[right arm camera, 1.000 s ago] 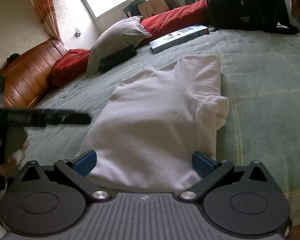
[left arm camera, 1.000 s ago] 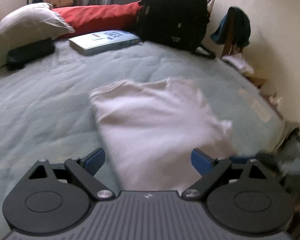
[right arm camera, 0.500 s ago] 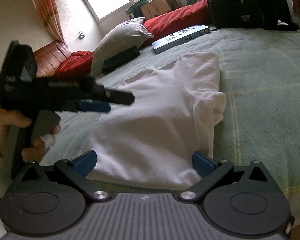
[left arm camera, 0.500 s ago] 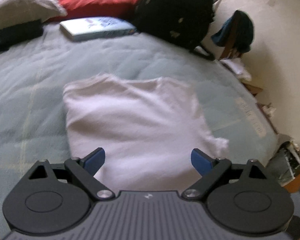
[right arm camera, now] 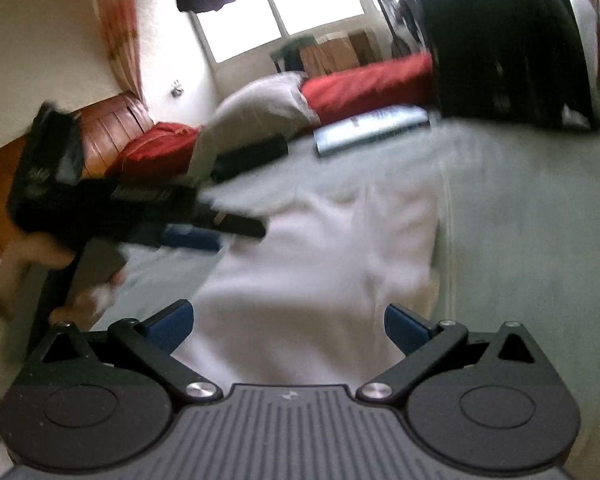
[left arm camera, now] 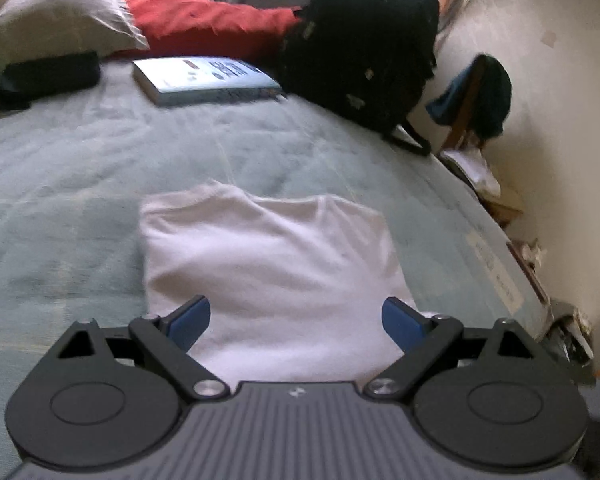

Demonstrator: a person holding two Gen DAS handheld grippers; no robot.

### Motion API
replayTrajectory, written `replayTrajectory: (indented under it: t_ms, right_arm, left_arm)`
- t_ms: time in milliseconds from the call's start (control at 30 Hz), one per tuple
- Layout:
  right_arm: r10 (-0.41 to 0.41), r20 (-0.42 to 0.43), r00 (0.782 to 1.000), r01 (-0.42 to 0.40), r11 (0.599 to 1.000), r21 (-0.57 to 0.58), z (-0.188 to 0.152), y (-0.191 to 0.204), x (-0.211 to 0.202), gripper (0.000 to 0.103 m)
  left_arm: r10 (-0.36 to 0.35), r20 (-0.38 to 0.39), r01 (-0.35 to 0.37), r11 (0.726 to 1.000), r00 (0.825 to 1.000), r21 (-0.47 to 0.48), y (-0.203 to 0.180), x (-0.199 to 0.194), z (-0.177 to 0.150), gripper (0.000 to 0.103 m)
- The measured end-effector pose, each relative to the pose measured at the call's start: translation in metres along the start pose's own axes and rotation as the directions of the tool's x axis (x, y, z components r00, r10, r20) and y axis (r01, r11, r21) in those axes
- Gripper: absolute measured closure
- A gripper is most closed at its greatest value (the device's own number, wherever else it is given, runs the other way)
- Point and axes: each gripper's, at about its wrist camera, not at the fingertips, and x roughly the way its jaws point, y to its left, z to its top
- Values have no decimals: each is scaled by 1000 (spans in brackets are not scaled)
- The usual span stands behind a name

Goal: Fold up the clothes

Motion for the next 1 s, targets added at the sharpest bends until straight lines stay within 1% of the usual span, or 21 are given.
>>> replayTrajectory:
  t_ms: [100, 133, 167, 200, 267, 333, 367, 400, 500, 567, 633, 667, 767, 900, 967, 1000]
  right_arm:
    - [-16, 11, 1000, 16, 1000, -11, 12, -10, 24, 0]
    - [-29, -7, 1000, 29, 1000, 5, 12, -16, 31, 0]
    - [-40, -50, 998, 41, 998, 36, 6, -23, 37, 0]
    - [-32, -83, 996, 37, 998, 60, 0, -27, 38, 0]
    - [-13, -77, 997, 19, 997, 72, -17, -29, 24, 0]
    - [24, -89, 996, -13, 993, 121, -27, -33, 9, 0]
    - [39, -80, 996, -26, 988, 152, -29, -36, 3, 0]
    - [37, -55, 998, -27, 986, 167, -28, -38, -4, 0]
    - [27, 28, 999, -31, 988, 152, -10, -42, -11, 0]
    - [29, 63, 998, -37, 991, 126, 3, -44, -2, 0]
    - [33, 69, 997, -41, 992, 118, 12, -47, 14, 0]
    - [44, 48, 998, -50, 990, 134, 12, -51, 22, 0]
    - [90, -9, 996, -87, 982, 167, -3, -53, 28, 0]
    - [155, 15, 988, -155, 970, 190, -23, -49, 8, 0]
    - [194, 5, 981, -191, 961, 200, -27, -49, 8, 0]
    - [196, 1, 981, -193, 961, 200, -28, -49, 7, 0]
  left_arm:
    - [14, -5, -14, 1000, 1000, -4, 2, -2, -1, 10]
    - [19, -7, -19, 1000, 1000, -4, 3, -2, -2, 10]
    - [21, -11, -21, 1000, 1000, -2, 3, -2, -3, 10]
    - [22, -16, -22, 1000, 1000, 2, 4, -2, -4, 10]
    - [21, -26, -21, 1000, 999, 9, 4, 1, -5, 10]
    - [22, -26, -22, 1000, 999, 19, 1, 3, -5, 10]
    - [23, -24, -23, 999, 999, 25, 0, 4, -4, 10]
    - [24, -21, -23, 999, 999, 33, -2, 5, -4, 10]
    - [25, -13, -24, 998, 1000, 54, -7, 1, -6, 10]
    - [30, -7, -29, 998, 1000, 63, -9, -1, -6, 10]
    - [40, -5, -40, 997, 999, 64, -9, -2, -7, 10]
    - [45, -5, -45, 997, 999, 64, -9, -3, -7, 10]
    - [45, -11, -44, 997, 999, 66, -8, -2, -9, 10]
    - [37, -23, -35, 997, 999, 72, -10, 5, -10, 10]
    - [34, -30, -31, 996, 999, 82, -12, 7, -11, 10]
    - [32, -33, -29, 996, 999, 87, -13, 8, -11, 10]
